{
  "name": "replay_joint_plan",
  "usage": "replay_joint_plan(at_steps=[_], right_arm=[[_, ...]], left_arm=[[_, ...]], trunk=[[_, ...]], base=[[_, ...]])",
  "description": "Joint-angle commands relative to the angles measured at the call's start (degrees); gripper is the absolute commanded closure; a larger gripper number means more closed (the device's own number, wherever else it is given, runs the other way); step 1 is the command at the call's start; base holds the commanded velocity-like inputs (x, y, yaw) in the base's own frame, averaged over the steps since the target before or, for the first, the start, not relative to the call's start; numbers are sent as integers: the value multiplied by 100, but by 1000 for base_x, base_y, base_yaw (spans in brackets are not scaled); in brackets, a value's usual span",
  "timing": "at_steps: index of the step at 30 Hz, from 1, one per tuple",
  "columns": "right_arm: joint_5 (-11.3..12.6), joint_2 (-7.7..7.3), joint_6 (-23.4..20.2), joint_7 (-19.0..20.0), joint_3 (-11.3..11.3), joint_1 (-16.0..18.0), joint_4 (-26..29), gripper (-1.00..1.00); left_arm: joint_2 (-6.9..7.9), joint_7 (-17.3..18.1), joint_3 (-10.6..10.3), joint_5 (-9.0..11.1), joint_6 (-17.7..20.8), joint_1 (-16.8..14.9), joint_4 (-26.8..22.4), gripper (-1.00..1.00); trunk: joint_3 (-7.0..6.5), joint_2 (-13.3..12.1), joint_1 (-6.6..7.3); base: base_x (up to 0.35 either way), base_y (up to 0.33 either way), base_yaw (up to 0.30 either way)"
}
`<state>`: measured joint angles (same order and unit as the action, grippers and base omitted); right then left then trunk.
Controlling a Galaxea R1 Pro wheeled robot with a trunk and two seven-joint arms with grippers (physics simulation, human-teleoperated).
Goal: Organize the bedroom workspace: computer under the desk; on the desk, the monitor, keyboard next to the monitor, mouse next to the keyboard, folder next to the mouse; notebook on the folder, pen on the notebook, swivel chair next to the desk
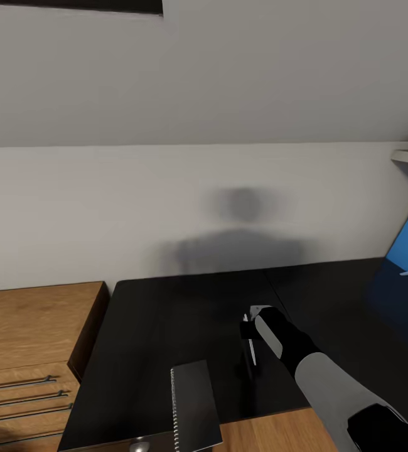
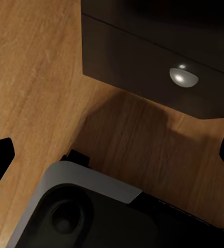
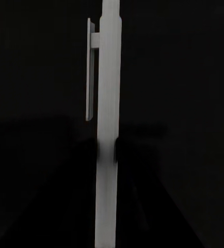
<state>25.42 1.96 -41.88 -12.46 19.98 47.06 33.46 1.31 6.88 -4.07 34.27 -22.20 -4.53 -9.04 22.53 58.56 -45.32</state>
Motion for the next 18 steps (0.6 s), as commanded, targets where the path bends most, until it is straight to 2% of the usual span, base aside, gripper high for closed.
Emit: replay_joint_plan(at_steps=[1, 5, 18], right_arm=[[69, -3, -11, -55, 25, 5, 5, 100], [68, -3, -12, -55, 24, 5, 3, 100], [67, -3, -13, -55, 23, 5, 2, 100]], left_arm=[[4, 24, -42, 59, -21, -4, 7, -100], [5, 24, -42, 61, -21, -4, 7, -100], [7, 32, -42, 48, -21, -4, 7, -100]], trunk=[[25, 46, -23], [97, 206, -111], [97, 206, -111]], base=[[0, 0, 0], [0, 0, 0], [0, 0, 0]])
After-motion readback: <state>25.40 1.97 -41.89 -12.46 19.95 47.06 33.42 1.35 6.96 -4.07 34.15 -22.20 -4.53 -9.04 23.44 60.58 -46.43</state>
